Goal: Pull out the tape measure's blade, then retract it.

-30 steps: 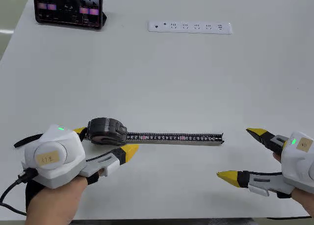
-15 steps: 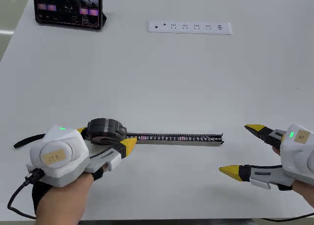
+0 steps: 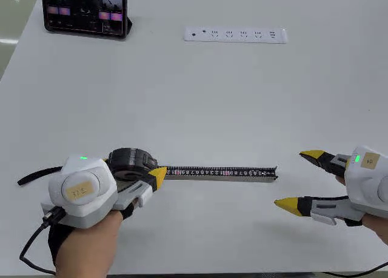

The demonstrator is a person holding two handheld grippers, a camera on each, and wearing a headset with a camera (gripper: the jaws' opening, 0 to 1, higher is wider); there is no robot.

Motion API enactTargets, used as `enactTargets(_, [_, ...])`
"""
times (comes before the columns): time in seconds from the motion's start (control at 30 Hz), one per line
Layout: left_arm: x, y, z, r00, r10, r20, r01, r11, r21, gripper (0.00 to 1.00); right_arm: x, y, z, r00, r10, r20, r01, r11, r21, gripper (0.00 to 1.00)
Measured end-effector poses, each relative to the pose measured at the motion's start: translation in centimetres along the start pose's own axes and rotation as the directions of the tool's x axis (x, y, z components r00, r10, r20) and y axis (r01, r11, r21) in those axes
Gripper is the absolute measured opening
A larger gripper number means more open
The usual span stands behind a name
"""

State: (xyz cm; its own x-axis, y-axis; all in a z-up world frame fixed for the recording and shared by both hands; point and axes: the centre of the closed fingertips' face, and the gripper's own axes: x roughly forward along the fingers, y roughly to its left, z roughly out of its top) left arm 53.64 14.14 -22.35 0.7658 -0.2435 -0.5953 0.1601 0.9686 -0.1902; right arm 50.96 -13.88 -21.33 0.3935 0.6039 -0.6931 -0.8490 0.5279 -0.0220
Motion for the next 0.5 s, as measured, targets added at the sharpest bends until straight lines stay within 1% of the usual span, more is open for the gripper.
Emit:
enactTargets(0.13, [0.19, 0.12, -0.09, 0.9998, 0.017, -0.005, -0.017, 1.0, 0.005, 0.68, 0.0, -0.26, 0.1, 1.0, 0.004, -0.005, -0.004, 1.0, -0.012, 0.63])
enactTargets(0.33, [0.33, 0.41, -0.15, 0.9994, 0.032, -0.011, -0.032, 0.999, -0.003, 0.66, 0.16, -0.73, 0.06, 0.9998, 0.014, -0.016, -0.014, 0.999, -0.034, 0.58])
enactTargets(0.5, [0.4, 0.53, -0.15, 0.999, 0.043, -0.012, -0.043, 0.999, -0.005, 0.65, 0.28, -0.98, 0.18, 0.9995, 0.023, -0.022, -0.024, 0.998, -0.056, 0.56])
